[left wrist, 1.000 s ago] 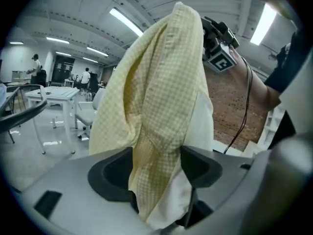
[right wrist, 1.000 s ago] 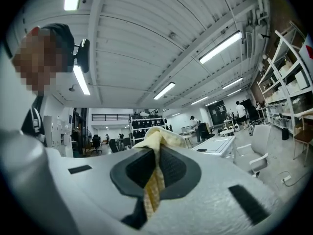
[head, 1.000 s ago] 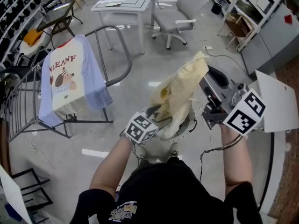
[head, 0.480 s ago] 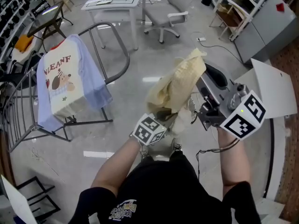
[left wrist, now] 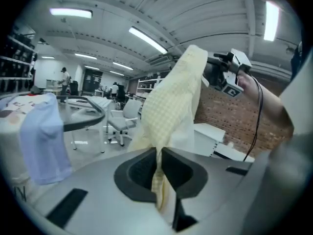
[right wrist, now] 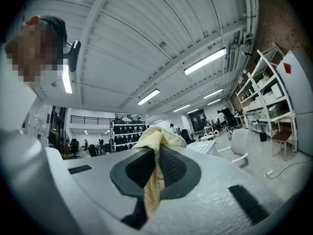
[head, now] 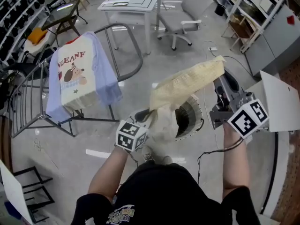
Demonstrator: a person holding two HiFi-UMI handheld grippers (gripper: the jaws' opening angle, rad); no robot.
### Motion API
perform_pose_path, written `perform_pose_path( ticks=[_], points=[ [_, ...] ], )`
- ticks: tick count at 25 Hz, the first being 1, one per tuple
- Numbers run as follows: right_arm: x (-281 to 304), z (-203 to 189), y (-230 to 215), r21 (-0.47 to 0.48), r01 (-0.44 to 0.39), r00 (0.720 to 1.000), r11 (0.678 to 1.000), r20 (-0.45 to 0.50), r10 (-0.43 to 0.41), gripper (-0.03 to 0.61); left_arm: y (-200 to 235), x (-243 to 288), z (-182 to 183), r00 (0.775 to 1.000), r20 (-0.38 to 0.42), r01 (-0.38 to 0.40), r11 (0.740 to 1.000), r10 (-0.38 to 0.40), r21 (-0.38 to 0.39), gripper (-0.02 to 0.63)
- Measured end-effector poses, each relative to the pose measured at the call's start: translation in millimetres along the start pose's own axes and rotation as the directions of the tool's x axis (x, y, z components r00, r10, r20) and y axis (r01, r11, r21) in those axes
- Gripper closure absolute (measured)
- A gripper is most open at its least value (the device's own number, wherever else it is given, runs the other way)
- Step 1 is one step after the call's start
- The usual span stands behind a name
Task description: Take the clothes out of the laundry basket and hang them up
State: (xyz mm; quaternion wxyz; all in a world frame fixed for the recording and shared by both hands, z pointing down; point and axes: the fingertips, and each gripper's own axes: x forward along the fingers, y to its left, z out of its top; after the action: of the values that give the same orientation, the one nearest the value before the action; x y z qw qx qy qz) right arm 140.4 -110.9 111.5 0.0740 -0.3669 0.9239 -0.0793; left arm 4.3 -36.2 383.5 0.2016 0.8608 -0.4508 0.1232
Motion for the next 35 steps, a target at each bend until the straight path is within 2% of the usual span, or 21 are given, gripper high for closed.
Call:
perform_pose_path(
  ticks=[2, 4, 8, 10, 12, 16, 20, 24, 31, 35],
  points=[
    [1, -7, -5, 0.042, -0.016, 1.000, 0.999, -0.012, 0.017, 0.561, 16, -25, 13, 0.994, 0.046, -0.099, 0.994, 0.101, -0.039, 0.584],
    [2, -19, -5, 0.077, -0.039, 0.999, 0.996, -0.030, 0.041, 0.560, 28, -52, 25, 0.976, 0.085, -0.197, 0.978, 0.202, -0.064, 0.584],
    [3, -37, 5, 0.123, -0.111, 0.991, 0.986, -0.058, 0.118, 0.560, 44, -105, 48, 0.911, 0.161, -0.369, 0.924, 0.381, -0.098, 0.585],
    [2, -44, 12, 0.118, -0.142, 0.986, 0.983, -0.073, 0.151, 0.560, 48, -133, 55, 0.866, 0.195, -0.445, 0.888, 0.460, -0.119, 0.586],
    [1, -52, 20, 0.104, -0.174, 0.979, 0.979, -0.093, 0.183, 0.560, 50, -164, 61, 0.812, 0.229, -0.517, 0.844, 0.537, -0.145, 0.586],
    [2, -71, 45, 0.112, -0.262, 0.952, 0.959, -0.134, 0.276, 0.560, 46, -230, 75, 0.680, 0.282, -0.647, 0.735, 0.677, -0.202, 0.586],
    [-8, -82, 64, 0.148, -0.328, 0.924, 0.933, -0.154, 0.349, 0.560, 21, -275, 82, 0.592, 0.292, -0.727, 0.654, 0.751, -0.209, 0.586],
    [-5, -102, 100, 0.199, -0.402, 0.884, 0.894, -0.171, 0.436, 0.560, 6, -322, 66, 0.507, 0.268, -0.791, 0.566, 0.819, -0.232, 0.586],
    [8, -130, 178, 0.228, -0.501, 0.812, 0.835, -0.212, 0.545, 0.560, 8, -400, 30, 0.390, 0.241, -0.838, 0.451, 0.888, -0.306, 0.586],
    [17, -146, 230, 0.238, -0.551, 0.770, 0.799, -0.225, 0.598, 0.560, 13, -451, 8, 0.331, 0.228, -0.854, 0.394, 0.916, -0.341, 0.586]
  ],
)
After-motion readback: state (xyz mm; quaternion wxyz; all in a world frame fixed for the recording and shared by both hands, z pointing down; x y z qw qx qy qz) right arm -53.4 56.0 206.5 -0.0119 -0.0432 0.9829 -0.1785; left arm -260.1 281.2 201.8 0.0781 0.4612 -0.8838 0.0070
